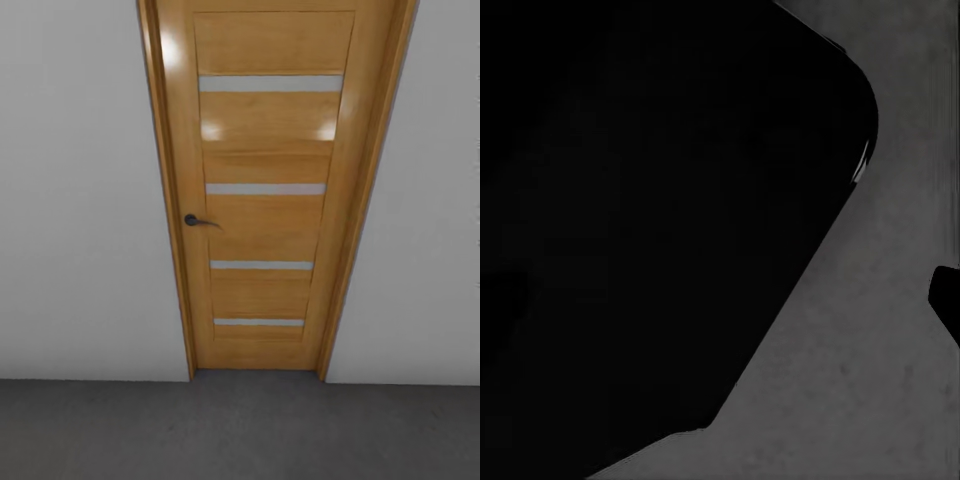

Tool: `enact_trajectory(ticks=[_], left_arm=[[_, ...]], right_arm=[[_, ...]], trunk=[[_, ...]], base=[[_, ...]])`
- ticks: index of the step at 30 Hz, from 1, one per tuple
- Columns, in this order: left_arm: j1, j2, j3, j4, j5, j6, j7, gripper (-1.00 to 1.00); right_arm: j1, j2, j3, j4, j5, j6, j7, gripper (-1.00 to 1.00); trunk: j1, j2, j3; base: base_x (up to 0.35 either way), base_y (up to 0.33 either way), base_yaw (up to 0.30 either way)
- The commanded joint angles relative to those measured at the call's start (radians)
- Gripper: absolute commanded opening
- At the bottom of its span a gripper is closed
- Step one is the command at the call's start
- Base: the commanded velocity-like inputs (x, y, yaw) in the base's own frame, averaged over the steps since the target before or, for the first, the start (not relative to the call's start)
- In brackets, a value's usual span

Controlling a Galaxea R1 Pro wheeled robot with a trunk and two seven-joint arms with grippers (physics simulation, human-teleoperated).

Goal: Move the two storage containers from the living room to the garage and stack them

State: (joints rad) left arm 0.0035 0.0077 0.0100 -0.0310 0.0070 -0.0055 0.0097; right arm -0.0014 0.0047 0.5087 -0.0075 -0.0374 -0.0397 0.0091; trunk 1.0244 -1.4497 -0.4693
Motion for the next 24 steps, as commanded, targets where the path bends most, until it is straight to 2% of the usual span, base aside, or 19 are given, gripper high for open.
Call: enact_trajectory(ticks=[1, 9, 24], left_arm=[[0.0, 0.0, 0.001, -0.001, 0.001, -0.001, 0.001, 1.0], [0.001, 0.0, 0.001, -0.001, 0.001, -0.001, 0.001, 1.0], [0.001, 0.0, 0.001, -0.001, 0.001, -0.001, 0.001, 1.0]], right_arm=[[0.0, 0.0, 0.004, 0.0, -0.004, -0.003, 0.001, 1.0], [0.0, 0.0, 0.004, 0.0, -0.004, -0.002, 0.001, 1.0], [0.0, 0.0, 0.005, 0.0, -0.003, -0.003, 0.0, 1.0]], trunk=[[0.001, 0.0, -0.001], [0.001, 0.0, -0.001], [0.001, 0.0, -0.001]], base=[[0.321, 0.0, -0.238], [0.321, 0.0, -0.205], [0.286, 0.0, -0.012]])
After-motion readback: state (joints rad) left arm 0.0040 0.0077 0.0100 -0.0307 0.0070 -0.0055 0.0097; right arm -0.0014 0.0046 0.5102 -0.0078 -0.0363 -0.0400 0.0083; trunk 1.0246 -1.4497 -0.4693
